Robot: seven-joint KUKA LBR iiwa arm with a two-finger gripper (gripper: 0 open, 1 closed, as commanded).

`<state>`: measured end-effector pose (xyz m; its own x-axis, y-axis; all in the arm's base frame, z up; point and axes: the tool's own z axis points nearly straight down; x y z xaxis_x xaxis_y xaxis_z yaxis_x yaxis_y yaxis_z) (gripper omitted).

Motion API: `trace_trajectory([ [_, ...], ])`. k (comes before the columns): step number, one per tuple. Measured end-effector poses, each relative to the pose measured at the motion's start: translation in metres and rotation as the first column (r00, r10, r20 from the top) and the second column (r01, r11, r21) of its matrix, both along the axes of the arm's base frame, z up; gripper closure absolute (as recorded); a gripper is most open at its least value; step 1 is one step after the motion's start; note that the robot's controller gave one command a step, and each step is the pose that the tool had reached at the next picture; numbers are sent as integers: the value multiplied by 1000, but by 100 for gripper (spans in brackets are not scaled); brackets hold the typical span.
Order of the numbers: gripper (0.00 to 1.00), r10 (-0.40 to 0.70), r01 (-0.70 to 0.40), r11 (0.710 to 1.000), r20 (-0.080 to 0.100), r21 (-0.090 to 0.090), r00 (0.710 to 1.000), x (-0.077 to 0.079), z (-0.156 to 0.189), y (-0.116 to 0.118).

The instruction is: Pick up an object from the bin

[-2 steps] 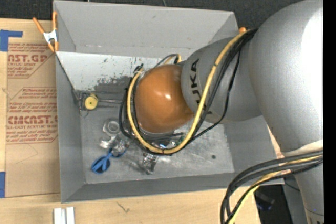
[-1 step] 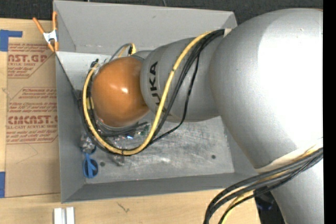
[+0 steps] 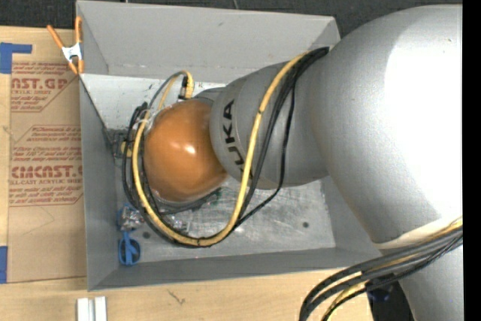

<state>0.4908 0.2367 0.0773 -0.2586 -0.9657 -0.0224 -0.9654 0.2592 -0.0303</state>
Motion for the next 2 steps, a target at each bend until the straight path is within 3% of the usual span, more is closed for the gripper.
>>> trace_trajectory([
  [1,0,86,-86,996,-32,-11,996,-8,25,-3],
  [2,0,-10,10,1000,-36,-11,999,-7,18,4],
])
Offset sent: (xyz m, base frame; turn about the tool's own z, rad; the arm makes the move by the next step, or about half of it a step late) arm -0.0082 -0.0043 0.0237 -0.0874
